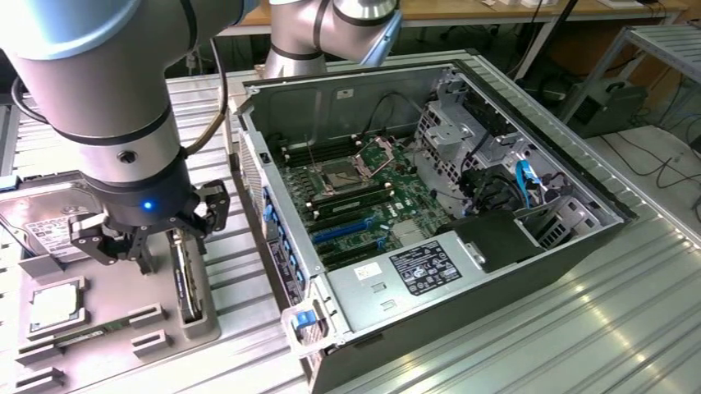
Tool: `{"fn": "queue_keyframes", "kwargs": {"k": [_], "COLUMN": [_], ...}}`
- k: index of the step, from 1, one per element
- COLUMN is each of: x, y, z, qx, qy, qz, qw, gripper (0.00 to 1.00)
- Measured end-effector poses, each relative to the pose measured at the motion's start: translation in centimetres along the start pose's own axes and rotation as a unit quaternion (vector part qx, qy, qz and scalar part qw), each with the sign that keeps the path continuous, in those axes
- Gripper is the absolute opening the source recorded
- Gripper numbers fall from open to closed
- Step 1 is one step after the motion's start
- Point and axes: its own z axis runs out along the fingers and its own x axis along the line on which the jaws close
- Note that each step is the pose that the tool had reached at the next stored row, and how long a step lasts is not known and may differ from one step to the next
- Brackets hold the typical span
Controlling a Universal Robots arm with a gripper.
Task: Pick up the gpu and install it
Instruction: 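Pick up the gpu and move the gpu toward the slot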
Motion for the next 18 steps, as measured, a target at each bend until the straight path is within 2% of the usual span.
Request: {"fn": "queue_keyframes", "kwargs": {"k": [1, 3, 8, 11, 15, 18], "x": [0.0, 0.0, -0.1, -0.1, -0.1, -0.1], "y": [-0.01, -0.02, -0.08, -0.10, -0.12, -0.14], "z": [0.16, 0.50, 1.40, 1.77, 2.12, 2.63], "qx": [-0.0002, -0.0002, -0.0002, -0.0002, 0.0003, 0.0003], "qy": [0.0022, 0.0042, 0.0043, 0.0031, -0.0018, -0.0024], "qz": [0.000, 0.000, 0.000, 0.000, 0.000, 0.004], "qw": [1.0000, 1.0000, 1.0000, 1.0000, 1.0000, 1.0000], "gripper": [0.66, 0.66, 0.66, 0.66, 0.66, 0.66]}}
